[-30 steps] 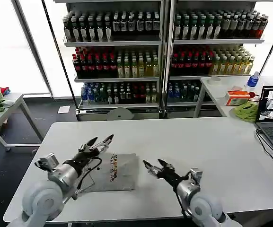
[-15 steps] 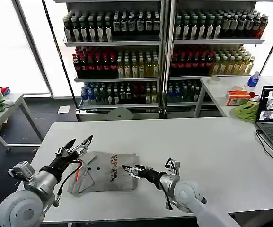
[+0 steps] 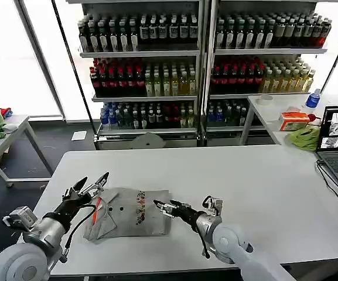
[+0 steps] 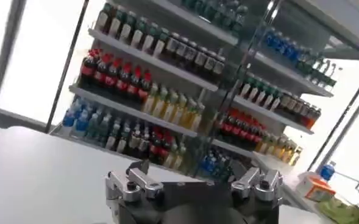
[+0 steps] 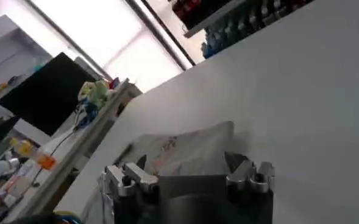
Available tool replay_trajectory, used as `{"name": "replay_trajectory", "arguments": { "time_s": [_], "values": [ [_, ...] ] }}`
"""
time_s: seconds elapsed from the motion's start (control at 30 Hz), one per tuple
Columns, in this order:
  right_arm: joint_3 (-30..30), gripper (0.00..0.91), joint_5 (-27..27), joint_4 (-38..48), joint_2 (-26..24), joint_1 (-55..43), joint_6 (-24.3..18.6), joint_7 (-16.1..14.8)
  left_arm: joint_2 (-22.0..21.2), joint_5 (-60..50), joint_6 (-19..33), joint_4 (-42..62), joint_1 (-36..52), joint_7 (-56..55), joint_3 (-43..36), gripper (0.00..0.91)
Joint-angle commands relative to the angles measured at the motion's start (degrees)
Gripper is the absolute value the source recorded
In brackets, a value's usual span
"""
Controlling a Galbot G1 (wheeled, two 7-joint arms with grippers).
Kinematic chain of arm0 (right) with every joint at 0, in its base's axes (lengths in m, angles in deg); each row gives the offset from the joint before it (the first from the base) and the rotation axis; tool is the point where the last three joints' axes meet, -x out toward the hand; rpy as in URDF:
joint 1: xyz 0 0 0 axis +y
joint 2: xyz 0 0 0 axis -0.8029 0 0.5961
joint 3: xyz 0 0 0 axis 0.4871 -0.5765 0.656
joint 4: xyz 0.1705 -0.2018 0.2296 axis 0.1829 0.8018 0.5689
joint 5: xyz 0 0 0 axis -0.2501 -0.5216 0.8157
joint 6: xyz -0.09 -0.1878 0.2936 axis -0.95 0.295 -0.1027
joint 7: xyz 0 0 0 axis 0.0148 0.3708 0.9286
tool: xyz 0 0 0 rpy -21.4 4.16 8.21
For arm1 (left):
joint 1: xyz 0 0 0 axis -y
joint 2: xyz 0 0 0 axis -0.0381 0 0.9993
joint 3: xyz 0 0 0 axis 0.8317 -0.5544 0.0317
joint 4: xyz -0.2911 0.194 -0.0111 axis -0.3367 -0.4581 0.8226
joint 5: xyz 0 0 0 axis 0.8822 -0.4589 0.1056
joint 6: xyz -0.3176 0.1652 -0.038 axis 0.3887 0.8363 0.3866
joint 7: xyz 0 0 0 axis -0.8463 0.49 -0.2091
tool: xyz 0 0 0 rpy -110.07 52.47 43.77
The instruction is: Fold and organize the clothes.
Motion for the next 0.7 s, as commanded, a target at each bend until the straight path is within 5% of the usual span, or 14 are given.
{"name": "replay_trajectory", "arguments": {
  "time_s": [0.03,0.23,0.3,0.37,0.7],
  "values": [
    [-1.1,0.907,-2.6,1.7,1.8,0.4,-2.1,4.8,0.1,-0.4,-0.1,-0.3,-1.1,0.0,0.9,0.907],
    [-1.8,0.907,0.4,2.8,3.3,0.6,-2.3,3.8,-0.1,-0.5,-0.1,0.2,-0.9,-0.1,0.6,0.907],
    [-2.1,0.796,0.8,3.0,3.8,0.6,-2.5,3.6,-0.1,-0.7,-0.1,0.3,-0.8,-0.2,0.5,0.907],
    [-2.3,0.02,0.7,3.6,4.9,0.9,-3.8,3.6,-0.2,-0.8,-0.1,0.4,-0.7,-0.1,0.5,0.907],
    [-2.0,0.0,4.6,3.5,6.2,1.3,-7.8,0.4,-0.3,-1.2,0.9,0.8,-0.9,-0.4,1.3,0.907]
  ]
}}
